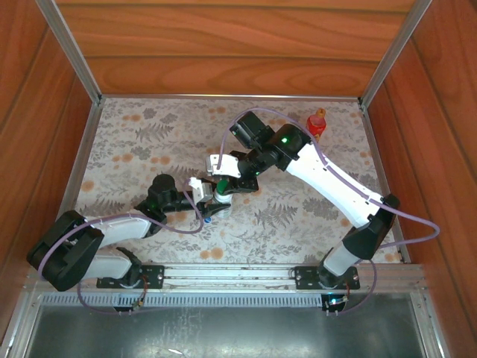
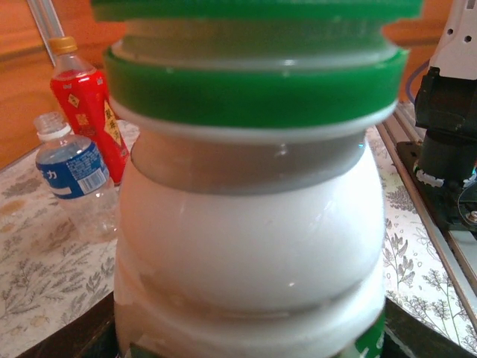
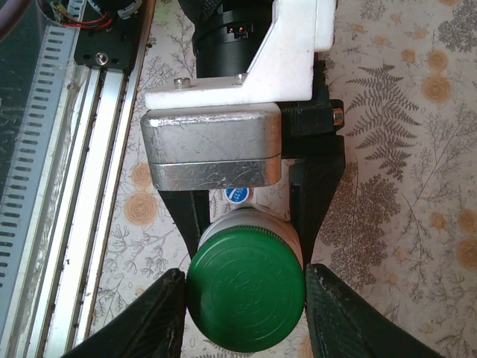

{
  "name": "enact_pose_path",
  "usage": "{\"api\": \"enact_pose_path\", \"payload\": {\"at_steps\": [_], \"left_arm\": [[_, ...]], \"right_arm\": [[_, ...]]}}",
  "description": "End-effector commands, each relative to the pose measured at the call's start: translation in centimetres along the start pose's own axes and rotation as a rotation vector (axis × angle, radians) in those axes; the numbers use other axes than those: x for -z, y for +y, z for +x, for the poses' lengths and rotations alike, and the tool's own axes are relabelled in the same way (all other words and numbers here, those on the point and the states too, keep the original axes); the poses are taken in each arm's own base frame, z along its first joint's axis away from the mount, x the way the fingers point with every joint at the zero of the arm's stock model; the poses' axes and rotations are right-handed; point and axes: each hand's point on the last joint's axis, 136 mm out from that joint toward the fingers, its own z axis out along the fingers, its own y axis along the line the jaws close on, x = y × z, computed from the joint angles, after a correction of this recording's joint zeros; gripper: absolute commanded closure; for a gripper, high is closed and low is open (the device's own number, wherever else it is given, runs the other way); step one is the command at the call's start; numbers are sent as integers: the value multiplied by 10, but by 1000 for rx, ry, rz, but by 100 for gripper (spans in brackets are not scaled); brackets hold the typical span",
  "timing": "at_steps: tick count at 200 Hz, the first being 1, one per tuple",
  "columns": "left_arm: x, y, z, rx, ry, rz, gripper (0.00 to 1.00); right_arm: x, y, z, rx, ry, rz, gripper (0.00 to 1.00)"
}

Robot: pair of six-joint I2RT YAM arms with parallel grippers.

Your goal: Screw on the bottle caps

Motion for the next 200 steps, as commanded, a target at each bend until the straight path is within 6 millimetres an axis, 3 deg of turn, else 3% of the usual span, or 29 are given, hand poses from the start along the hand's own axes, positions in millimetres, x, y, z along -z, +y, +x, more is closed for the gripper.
{"api": "enact_pose_path", "payload": {"at_steps": [1, 34, 52, 89, 152, 171, 200], "left_arm": [[1, -4, -7, -27, -17, 13, 43], [2, -4, -7, -27, -16, 7, 43], [2, -4, -7, -31, -17, 5, 43], [2, -4, -6, -28, -13, 5, 43], [2, -3, -5, -27, -8, -2, 43], [2, 5, -8, -35, -8, -44, 43], [3, 33, -14, -82, 12, -190, 43]], "right_arm": [[-3, 5, -4, 26, -3, -33, 56], [-4, 6, -2, 22, 4, -39, 59], [-5, 8, -2, 19, 3, -52, 51], [-6, 6, -2, 19, 8, -44, 49], [-3, 6, -5, 6, -4, -43, 58], [-5, 3, -5, -43, 2, -27, 61], [-4, -23, -1, -244, 38, 96, 68]]}}
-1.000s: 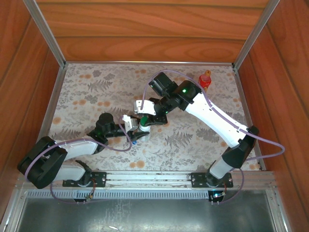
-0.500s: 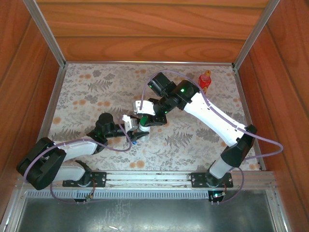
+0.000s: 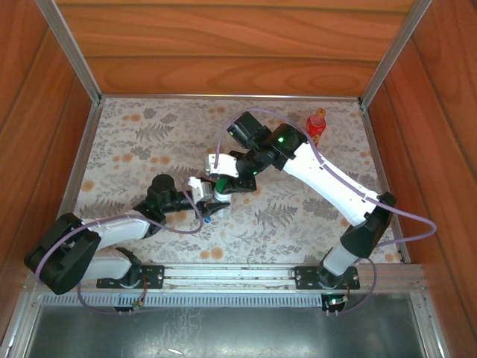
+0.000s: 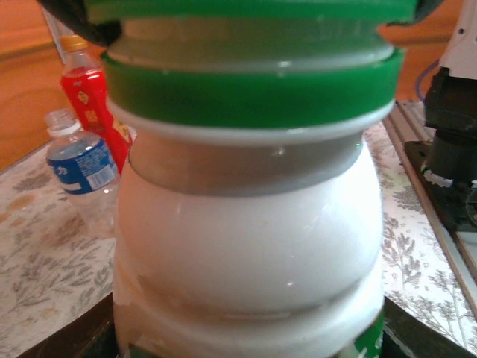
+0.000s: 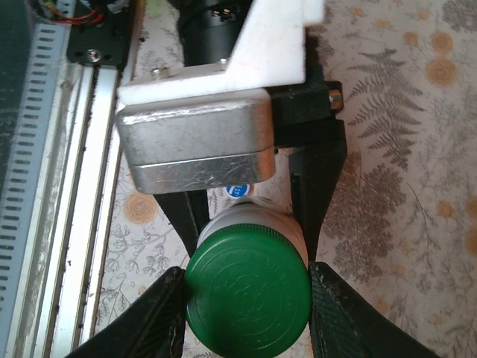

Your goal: Screw on the bottle caps

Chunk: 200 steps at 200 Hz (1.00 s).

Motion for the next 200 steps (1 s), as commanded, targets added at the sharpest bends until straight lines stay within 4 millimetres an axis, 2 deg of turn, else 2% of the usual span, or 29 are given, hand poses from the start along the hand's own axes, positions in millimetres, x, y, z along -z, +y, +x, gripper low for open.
{"api": "enact_pose_path", "payload": {"at_steps": [1, 24, 45, 64, 68, 71, 86, 109, 132, 164, 167, 182, 200], "left_arm": [[-1, 26, -13, -78, -2, -135, 43], [-3, 49, -16, -109, 29, -237, 44], [-6, 65, -21, -132, 52, -289, 44], [-9, 75, -23, -139, 69, -318, 44], [-10, 77, -23, -137, 72, -324, 44], [-10, 78, -23, -134, 74, -327, 44], [-13, 80, -22, -131, 79, -327, 44], [-13, 79, -22, -128, 82, -319, 44], [-11, 74, -22, -127, 84, -305, 44], [-7, 61, -13, -94, 110, -257, 44], [-7, 58, -12, -91, 112, -247, 44], [-4, 44, -4, -70, 119, -197, 44], [1, 32, 5, -48, 134, -161, 44]], "right_arm": [[1, -17, -5, -179, 8, 83, 69], [2, -34, 4, -356, 42, 186, 69], [2, -45, 22, -525, 103, 291, 67], [8, -53, 33, -730, 116, 383, 72], [10, -55, 35, -775, 115, 403, 72], [0, -58, 40, -808, 143, 404, 73], [-8, -58, 46, -936, 172, 413, 73], [-13, -60, 56, -1084, 220, 449, 70], [-11, -56, 53, -1028, 233, 414, 62], [0, -53, 35, -861, 109, 374, 51], [9, -50, 31, -836, 77, 372, 50], [19, -40, 24, -713, 30, 336, 45], [25, -25, 28, -547, 32, 304, 38]]}}
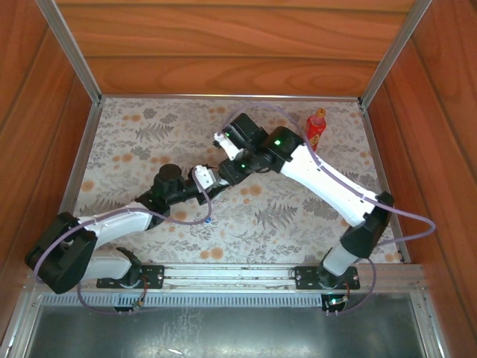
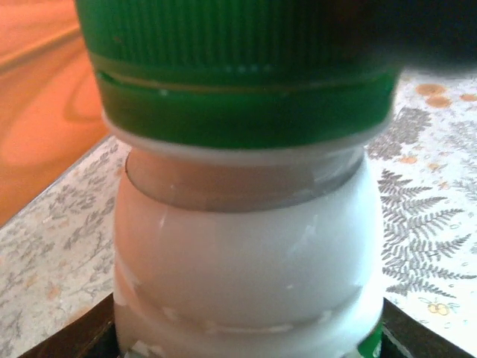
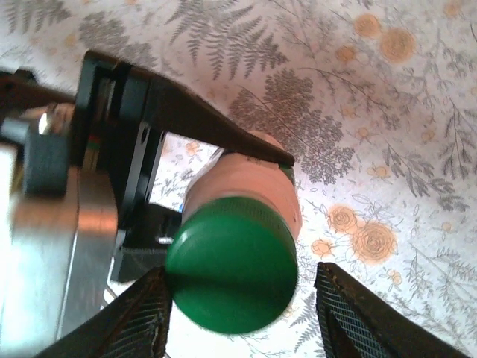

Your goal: Screw on the bottle caps

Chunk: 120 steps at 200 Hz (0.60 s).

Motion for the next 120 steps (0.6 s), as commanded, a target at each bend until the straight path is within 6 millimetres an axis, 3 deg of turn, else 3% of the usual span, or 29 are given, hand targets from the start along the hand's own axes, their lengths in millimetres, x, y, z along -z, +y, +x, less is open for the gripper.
{"api": "enact_pose_path", "payload": {"at_steps": [1, 16, 38, 90, 120], "left_arm": [[10, -20, 2, 18, -13, 74, 44], [15, -28, 4, 18, -15, 106, 44], [22, -41, -2, 10, -43, 169, 44], [30, -54, -7, 15, -68, 234, 44], [30, -54, -9, 8, -70, 234, 44]], "right_arm": [[20, 3, 15, 230, -28, -33, 38], [25, 9, 27, 379, -30, -67, 36], [37, 37, 39, 597, -113, -210, 36], [36, 37, 30, 783, -85, -201, 36], [31, 48, 20, 847, -89, -257, 36]]}}
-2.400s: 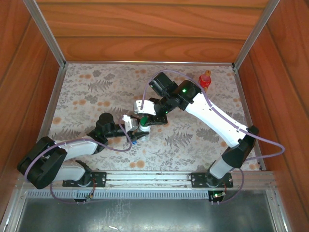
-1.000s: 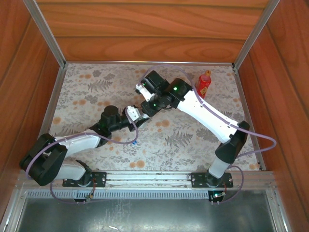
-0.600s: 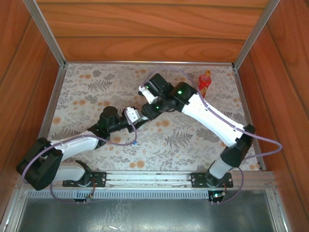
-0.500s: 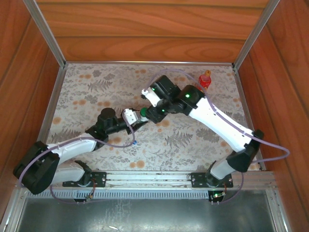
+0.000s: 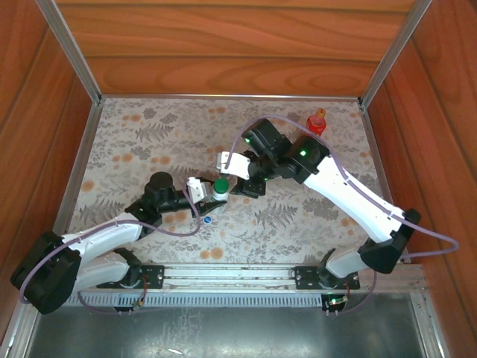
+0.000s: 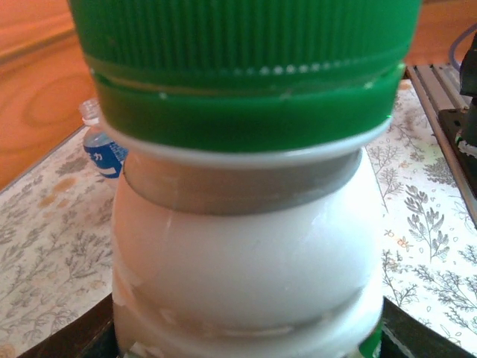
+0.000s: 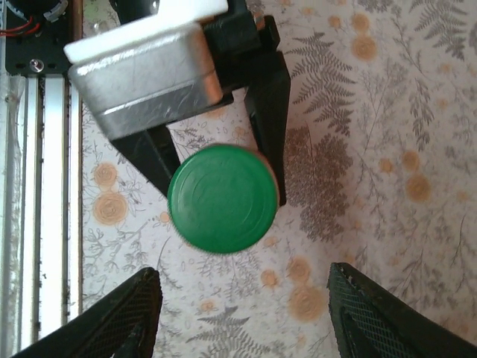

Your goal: Screw on the bottle caps

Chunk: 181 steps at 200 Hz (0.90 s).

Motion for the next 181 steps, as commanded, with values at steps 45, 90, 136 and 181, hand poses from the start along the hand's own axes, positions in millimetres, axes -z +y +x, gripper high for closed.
{"api": "enact_pose_path", "payload": {"at_steps": [45, 90, 136, 181], "left_arm": [[4, -9, 1, 1, 1, 31, 44], [6, -10, 0, -3, 3, 28, 44], [6, -10, 0, -3, 5, 31, 44], [6, 7, -3, 12, 18, -57, 44]], "right_arm": [[-10, 23, -20, 143, -44, -188, 37], [-20, 20, -19, 135, -17, -202, 50], [-20, 18, -18, 133, -8, -195, 61], [-25, 10, -23, 16, -8, -166, 64]]}}
